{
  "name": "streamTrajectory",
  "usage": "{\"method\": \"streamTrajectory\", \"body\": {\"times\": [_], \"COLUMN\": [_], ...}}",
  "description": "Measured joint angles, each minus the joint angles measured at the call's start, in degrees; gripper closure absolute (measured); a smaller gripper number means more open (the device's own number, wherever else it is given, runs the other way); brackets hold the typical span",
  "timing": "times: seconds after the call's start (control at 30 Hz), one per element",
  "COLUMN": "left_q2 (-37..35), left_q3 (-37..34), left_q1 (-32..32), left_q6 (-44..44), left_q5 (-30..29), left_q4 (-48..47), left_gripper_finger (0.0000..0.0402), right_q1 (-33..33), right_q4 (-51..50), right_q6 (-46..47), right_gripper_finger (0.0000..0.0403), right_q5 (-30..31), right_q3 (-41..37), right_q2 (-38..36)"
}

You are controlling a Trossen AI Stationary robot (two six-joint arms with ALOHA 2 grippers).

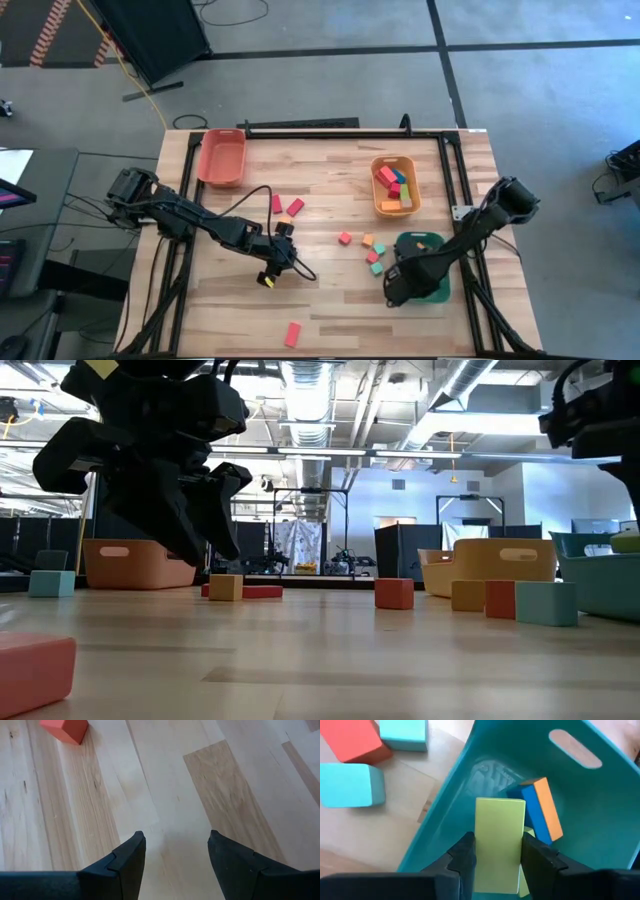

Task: Sort blocks by size
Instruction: Put the small rectangular green block into the green bin, then put the right small rectangular red block into the green bin

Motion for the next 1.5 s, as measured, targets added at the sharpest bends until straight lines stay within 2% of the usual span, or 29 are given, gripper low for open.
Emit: {"method": "streamTrajectory", "body": {"times": [0.6,0.93,1.13,1.3,1.5], "left_q2": [0.00,0.00,0.00,0.00,0.00], "left_q3": [0.00,0.00,0.00,0.00,0.00], "left_q1": [-0.01,0.00,0.01,0.01,-0.01], "left_q6": [-0.54,-0.72,-0.72,-0.37,0.13], "left_q5": [0.00,0.00,0.00,-0.56,-4.27], "left_q4": [-0.71,-0.76,-1.21,-1.18,-1.16], "left_gripper_finger": [0.0196,0.0196,0.0196,0.0196,0.0196], "right_q1": [-0.27,-0.22,-0.14,0.29,0.69], "right_q4": [-0.12,-0.25,-1.05,-1.45,-4.33], "right_q6": [-1.47,-1.55,-1.69,-1.90,-1.93], "right_gripper_finger": [0.0216,0.0167,0.0163,0.0163,0.0163], "right_q5": [-0.07,-0.09,0.03,3.28,7.11], "right_q3": [0.00,0.00,0.00,1.34,4.07], "right_q2": [0.00,0.00,0.00,0.00,0.00]}}
